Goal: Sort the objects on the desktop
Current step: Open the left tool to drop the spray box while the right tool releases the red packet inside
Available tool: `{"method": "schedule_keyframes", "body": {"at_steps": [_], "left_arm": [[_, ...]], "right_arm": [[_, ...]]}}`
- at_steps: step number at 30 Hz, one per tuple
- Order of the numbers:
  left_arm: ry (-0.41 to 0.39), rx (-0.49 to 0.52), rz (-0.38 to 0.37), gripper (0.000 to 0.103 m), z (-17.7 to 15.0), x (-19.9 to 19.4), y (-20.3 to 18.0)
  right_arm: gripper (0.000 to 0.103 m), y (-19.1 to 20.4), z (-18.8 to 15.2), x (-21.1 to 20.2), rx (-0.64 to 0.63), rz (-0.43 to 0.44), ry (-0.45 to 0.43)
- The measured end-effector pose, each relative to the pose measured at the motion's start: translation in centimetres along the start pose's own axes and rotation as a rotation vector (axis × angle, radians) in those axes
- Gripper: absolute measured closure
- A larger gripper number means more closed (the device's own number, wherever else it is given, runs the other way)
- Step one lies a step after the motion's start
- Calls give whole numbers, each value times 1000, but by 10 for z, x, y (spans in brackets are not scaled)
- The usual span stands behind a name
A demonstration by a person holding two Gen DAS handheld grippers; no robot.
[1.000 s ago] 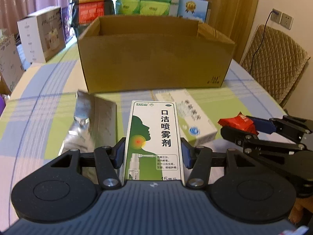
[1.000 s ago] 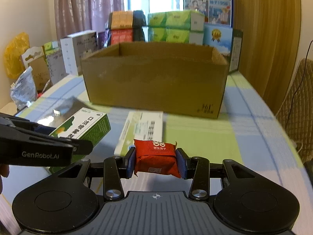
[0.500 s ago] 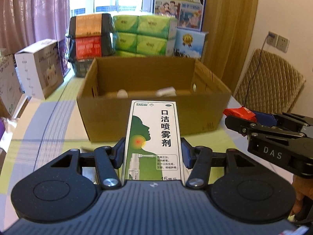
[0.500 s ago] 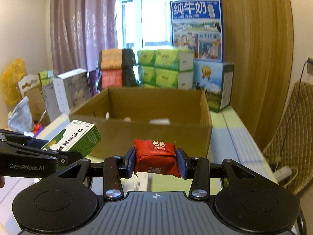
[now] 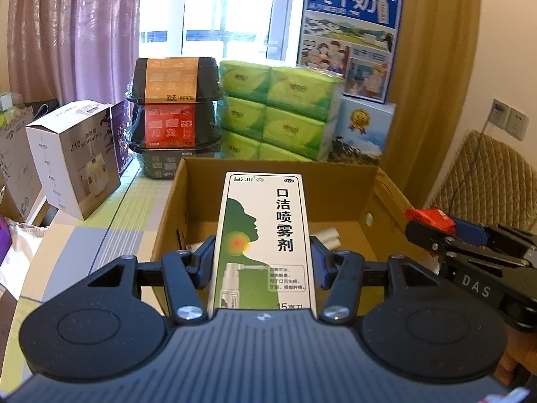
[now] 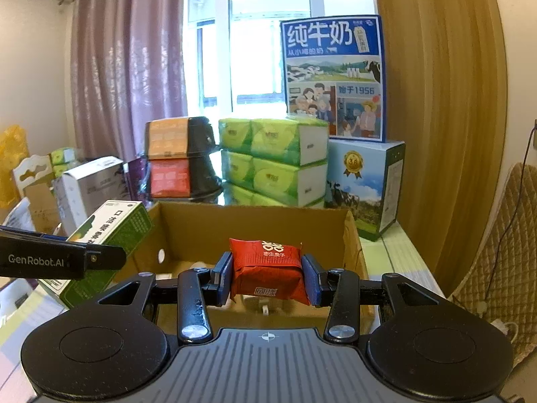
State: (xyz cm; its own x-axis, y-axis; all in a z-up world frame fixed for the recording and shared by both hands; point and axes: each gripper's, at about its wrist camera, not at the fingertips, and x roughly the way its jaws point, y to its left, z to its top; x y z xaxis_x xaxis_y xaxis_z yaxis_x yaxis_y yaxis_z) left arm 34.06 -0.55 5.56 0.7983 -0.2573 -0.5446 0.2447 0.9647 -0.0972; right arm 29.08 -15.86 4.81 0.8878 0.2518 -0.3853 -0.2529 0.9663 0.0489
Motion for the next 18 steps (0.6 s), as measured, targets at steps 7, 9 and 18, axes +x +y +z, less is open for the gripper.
{"method": "schedule_keyframes", "body": {"at_steps": [7, 9, 18], "left_arm": [[12, -27, 1, 52, 9, 30, 9], [13, -35, -1, 52, 9, 38, 11], [-2, -55, -36, 52, 17, 70, 12]], "right_arm": [[63, -4, 7, 35, 5, -19, 5], [63, -6, 6, 44, 10, -28, 17], [63, -13, 2, 65, 36, -46, 46]]}}
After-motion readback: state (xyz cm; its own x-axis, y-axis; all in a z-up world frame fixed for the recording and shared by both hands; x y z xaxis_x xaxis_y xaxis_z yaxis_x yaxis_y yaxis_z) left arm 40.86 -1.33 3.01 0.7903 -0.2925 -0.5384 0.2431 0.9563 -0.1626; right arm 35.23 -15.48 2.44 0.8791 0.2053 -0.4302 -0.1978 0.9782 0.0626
